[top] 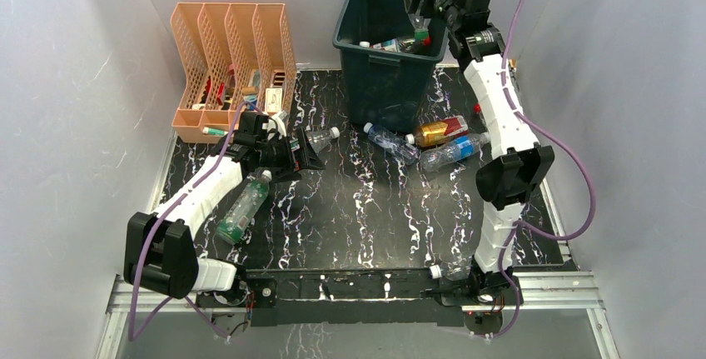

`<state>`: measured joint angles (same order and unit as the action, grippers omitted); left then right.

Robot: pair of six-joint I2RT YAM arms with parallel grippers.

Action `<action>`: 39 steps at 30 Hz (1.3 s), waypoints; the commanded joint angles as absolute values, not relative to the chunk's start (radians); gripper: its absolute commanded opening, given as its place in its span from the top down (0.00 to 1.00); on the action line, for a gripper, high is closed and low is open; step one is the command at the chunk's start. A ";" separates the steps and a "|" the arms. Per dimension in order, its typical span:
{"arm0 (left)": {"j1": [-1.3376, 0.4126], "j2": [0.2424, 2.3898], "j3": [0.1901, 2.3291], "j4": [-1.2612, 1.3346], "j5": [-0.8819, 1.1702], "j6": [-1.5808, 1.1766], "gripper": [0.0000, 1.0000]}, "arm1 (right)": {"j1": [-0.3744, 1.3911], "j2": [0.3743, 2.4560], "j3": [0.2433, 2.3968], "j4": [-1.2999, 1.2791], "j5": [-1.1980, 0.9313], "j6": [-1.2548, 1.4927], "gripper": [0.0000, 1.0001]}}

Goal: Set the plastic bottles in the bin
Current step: Place the plastic bottle in the trash bin.

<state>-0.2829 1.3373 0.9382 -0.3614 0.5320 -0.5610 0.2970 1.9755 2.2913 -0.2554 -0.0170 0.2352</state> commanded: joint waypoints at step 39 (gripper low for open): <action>-0.280 1.360 0.941 -0.346 0.565 -0.558 0.02 | 0.267 1.811 2.117 -0.179 -0.240 0.354 0.02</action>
